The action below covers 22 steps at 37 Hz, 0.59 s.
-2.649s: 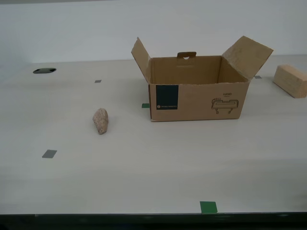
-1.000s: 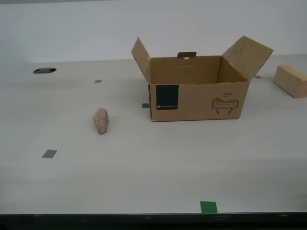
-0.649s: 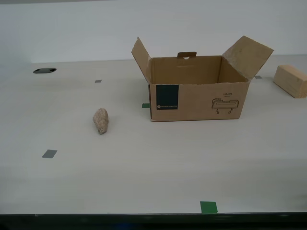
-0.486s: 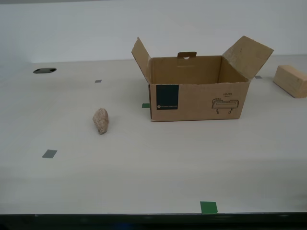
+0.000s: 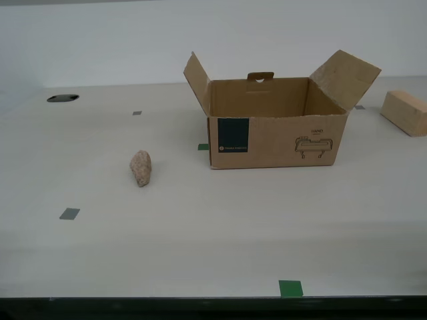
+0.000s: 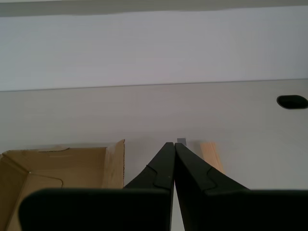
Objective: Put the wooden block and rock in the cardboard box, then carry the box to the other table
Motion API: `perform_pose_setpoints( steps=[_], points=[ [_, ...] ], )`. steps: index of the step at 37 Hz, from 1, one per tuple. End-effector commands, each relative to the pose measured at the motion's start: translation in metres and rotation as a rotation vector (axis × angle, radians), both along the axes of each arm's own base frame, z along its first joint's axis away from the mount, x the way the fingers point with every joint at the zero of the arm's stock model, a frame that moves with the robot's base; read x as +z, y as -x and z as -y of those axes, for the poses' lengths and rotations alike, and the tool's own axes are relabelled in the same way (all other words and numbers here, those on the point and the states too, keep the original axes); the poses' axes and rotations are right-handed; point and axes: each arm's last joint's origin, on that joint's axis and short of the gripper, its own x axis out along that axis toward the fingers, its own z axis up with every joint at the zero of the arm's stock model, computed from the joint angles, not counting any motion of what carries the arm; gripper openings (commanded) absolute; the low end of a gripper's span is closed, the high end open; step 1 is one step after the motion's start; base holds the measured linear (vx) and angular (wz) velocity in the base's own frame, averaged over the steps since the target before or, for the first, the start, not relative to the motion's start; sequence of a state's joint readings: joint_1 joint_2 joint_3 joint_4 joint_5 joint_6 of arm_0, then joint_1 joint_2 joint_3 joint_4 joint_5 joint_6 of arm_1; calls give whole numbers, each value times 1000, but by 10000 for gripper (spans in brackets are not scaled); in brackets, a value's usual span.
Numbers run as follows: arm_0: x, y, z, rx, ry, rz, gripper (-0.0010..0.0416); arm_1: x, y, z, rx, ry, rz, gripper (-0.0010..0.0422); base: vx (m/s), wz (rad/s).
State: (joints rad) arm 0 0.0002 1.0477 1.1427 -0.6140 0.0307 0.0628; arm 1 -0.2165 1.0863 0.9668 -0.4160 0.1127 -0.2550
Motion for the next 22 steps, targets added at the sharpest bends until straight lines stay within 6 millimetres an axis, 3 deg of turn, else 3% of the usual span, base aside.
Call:
perform_pose_setpoints(
  steps=[1, 22],
  points=[
    [1, 2, 0, -6, 1, -17, -1, -3, -6, 8, -28, -1, -66, -1, 0, 0],
    [6, 19, 14, -54, 30, -193, 0, -19, -37, 55, -159, -109, -407, 0, 0, 0]
  ],
)
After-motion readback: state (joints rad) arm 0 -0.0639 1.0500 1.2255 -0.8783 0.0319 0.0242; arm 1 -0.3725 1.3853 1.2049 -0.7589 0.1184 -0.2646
